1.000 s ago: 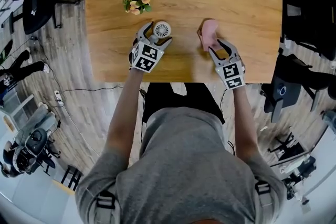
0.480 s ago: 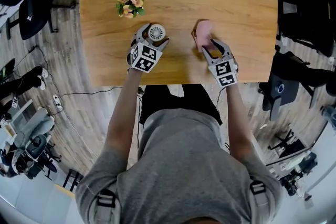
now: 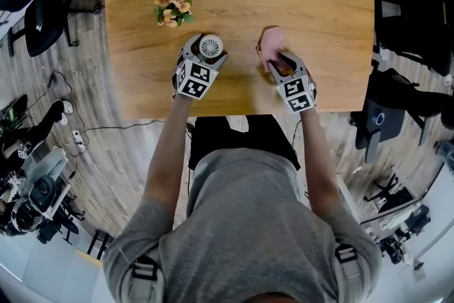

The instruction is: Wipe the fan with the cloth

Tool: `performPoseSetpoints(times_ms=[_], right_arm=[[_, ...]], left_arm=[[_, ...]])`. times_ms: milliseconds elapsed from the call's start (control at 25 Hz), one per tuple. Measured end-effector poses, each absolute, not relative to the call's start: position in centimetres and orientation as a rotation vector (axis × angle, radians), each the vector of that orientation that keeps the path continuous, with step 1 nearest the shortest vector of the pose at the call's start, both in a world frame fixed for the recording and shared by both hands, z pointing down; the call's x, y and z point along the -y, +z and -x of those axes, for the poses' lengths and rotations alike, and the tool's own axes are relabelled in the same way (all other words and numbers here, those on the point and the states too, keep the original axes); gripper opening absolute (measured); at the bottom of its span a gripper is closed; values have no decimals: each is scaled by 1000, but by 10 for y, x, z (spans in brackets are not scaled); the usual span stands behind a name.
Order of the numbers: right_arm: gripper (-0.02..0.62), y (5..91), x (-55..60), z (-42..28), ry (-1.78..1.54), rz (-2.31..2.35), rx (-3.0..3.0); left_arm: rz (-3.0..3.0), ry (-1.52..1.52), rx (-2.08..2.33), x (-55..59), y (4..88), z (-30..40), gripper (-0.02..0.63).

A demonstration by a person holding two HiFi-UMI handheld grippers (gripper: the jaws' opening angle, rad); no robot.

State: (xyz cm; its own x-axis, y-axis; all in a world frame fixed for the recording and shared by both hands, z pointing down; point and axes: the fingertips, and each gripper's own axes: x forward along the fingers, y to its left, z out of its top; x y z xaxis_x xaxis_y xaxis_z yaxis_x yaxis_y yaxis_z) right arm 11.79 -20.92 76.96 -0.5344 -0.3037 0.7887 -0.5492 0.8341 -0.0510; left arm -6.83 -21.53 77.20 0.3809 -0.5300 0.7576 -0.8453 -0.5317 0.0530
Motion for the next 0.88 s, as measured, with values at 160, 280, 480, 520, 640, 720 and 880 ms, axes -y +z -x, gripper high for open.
performPoseSetpoints(times_ms=[160, 280, 480, 520, 640, 720, 880], right_arm=[[132, 774, 210, -118, 433, -666, 2190], [82, 774, 210, -116, 440, -679, 2200], [54, 775, 209, -115, 453, -660, 2186], [52, 775, 209, -115, 461, -658, 2182], [46, 776, 210, -115, 476, -654, 2177], [43, 775, 210, -115, 486, -655, 2180], [40, 771, 207, -112, 476, -638, 2195]], left_arm=[[-2201, 976, 1212, 216, 771, 72, 393], [-2199, 975, 1223, 216, 771, 74, 391], [-2197, 970, 1220, 216, 772, 74, 391], [-2196, 971, 1220, 216, 772, 74, 391], [-2190, 972, 1231, 216, 773, 74, 391], [-2187, 968, 1232, 215, 772, 73, 390], [-2166, 959, 1211, 205, 769, 71, 390]])
